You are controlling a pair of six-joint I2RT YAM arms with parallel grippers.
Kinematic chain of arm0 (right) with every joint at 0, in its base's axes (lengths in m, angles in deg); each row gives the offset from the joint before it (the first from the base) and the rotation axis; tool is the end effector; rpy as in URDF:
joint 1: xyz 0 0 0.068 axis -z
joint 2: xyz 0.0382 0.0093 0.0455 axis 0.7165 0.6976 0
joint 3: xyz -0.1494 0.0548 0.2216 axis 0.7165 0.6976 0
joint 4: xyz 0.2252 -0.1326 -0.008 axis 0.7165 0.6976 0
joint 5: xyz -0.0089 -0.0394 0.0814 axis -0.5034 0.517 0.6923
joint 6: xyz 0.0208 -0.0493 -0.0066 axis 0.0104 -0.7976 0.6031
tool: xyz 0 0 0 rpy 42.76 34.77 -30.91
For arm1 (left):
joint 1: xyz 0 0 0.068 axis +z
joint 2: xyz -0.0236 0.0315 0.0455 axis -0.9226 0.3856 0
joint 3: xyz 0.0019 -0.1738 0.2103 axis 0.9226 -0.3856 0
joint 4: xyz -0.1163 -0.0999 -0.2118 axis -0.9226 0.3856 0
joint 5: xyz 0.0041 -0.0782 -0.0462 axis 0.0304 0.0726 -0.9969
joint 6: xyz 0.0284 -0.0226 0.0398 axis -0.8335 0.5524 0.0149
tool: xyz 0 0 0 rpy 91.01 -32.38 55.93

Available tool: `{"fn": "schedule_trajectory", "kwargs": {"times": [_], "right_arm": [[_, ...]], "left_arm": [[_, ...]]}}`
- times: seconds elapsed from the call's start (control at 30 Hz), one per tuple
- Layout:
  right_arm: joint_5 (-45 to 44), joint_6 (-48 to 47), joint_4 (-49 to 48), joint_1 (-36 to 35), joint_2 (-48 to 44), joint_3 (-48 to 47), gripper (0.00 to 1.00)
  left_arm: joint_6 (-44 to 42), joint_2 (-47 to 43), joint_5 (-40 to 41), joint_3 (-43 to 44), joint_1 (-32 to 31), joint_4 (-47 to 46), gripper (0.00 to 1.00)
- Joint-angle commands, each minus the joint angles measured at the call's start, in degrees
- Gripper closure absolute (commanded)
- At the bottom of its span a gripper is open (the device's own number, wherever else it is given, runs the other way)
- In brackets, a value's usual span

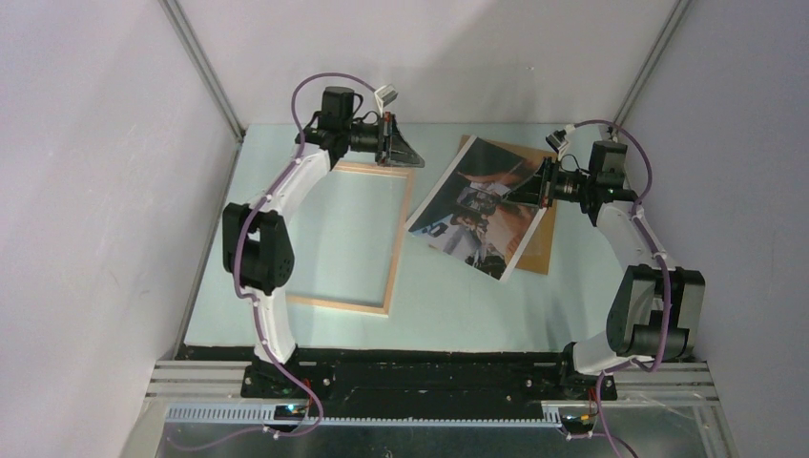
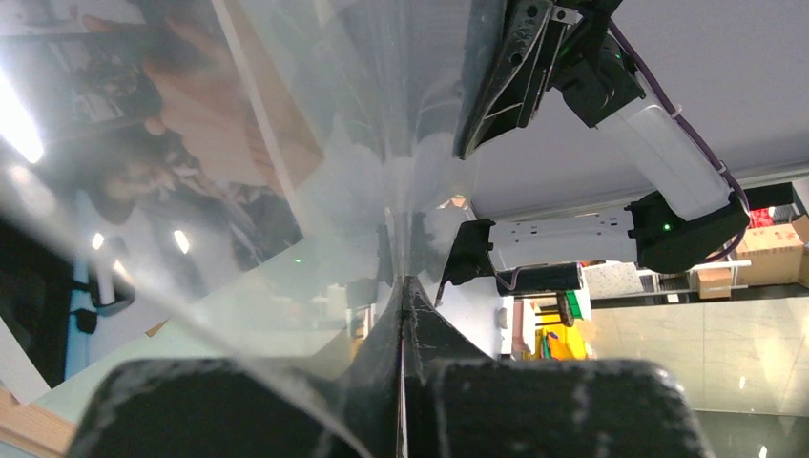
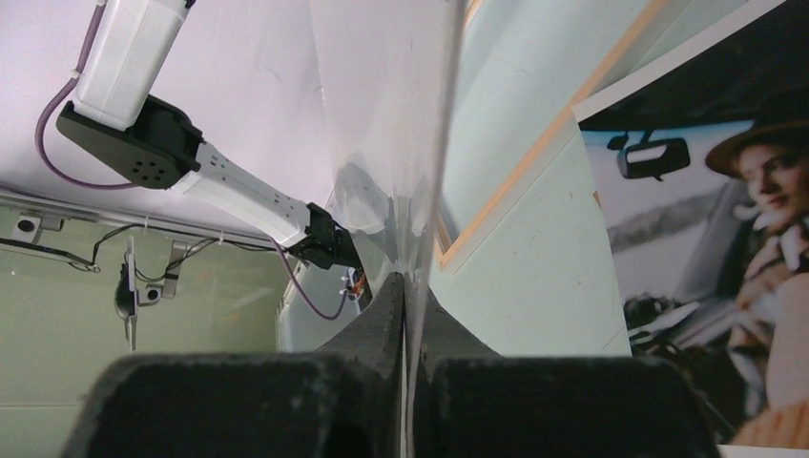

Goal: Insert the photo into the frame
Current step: Pick up the photo frame item at the center of the board.

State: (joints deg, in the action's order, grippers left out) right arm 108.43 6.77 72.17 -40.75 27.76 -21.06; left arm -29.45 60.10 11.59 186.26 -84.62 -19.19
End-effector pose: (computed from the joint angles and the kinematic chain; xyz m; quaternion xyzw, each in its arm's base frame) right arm 0.3174 0.0067 0.2942 -0.1261 0.7439 0.5836 0.3002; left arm 0.4202 -0.1653 0.3271 0.1790 0.7509 -0.6117 0.1729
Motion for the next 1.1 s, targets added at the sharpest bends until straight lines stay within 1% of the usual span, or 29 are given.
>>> {"fn": "schedule_trajectory", "kwargs": {"times": [0.0, 0.07, 0.1, 0.13, 0.17, 0.2, 0.27, 0.33, 0.53, 0.6, 0.63, 0.73, 0.83, 0.87, 0.93, 1.07], "right_arm": [[-0.54, -1.47, -1.58, -0.23, 0.03, 0.11, 0.90], [-0.81, -1.86, -0.79, -0.31, 0.11, 0.12, 0.60], [-0.93, -1.99, -0.40, -0.33, 0.13, 0.14, 0.53], [-1.30, -2.05, -0.27, -0.40, 0.04, 0.16, 0.39], [-1.48, -2.08, -0.03, -0.42, -0.05, 0.16, 0.32], [-1.70, -2.10, 0.13, -0.48, -0.13, 0.14, 0.18], [-2.42, -2.35, 0.57, -0.59, -0.41, 0.11, 0.04], [-3.30, -3.10, 1.22, -0.74, -0.82, 0.08, 0.01], [-10.48, -4.49, 2.48, -1.07, -2.64, 0.03, 0.01], [-13.25, -4.72, 2.50, -1.28, -3.14, -0.01, 0.00], [-15.10, -4.87, 2.59, -1.42, -3.21, -0.16, 0.01], [-19.08, -6.18, 3.63, -2.19, -3.18, -1.15, 0.01], [-25.40, -7.98, 5.13, -4.37, -2.62, -2.75, 0.01], [-26.97, -8.48, 5.84, -6.55, -2.03, -3.31, 0.01], [-32.85, -9.79, 7.48, -9.72, -0.55, -4.95, 0.02], [-42.22, -11.91, 9.51, -16.10, 2.99, -8.96, 0.05]], "left_arm": [[-0.54, -5.36, -1.07, -0.48, -0.26, -1.52, 1.00], [-0.91, -6.36, -0.77, -1.30, 0.19, -1.57, 1.00], [-1.11, -6.68, -0.63, -2.01, 0.45, -1.58, 1.00], [-1.44, -7.44, -0.52, -2.46, 0.66, -1.59, 1.00], [-1.76, -7.92, -0.35, -3.64, 1.08, -1.64, 1.00], [-1.84, -8.81, -0.21, -4.24, 1.32, -1.72, 1.00], [-2.06, -10.09, -0.16, -6.11, 2.29, -1.69, 1.00], [-2.28, -11.74, -0.29, -8.99, 3.45, -1.67, 1.00], [-5.41, -18.16, 0.72, -16.55, 9.19, 0.40, 1.00], [-8.46, -20.42, 1.50, -18.45, 10.98, 2.74, 1.00], [-9.85, -21.80, 1.95, -18.89, 11.50, 5.64, 1.00], [-18.00, -25.59, 6.03, -20.14, 13.62, 12.23, 1.00], [-22.54, -28.98, 11.72, -21.15, 15.03, 17.74, 1.00], [-24.48, -30.66, 13.08, -21.43, 15.61, 18.66, 1.00], [-26.55, -33.65, 16.76, -21.79, 16.47, 20.87, 1.00], [-28.68, -39.51, 23.72, -21.97, 18.39, 24.62, 1.00]]}}
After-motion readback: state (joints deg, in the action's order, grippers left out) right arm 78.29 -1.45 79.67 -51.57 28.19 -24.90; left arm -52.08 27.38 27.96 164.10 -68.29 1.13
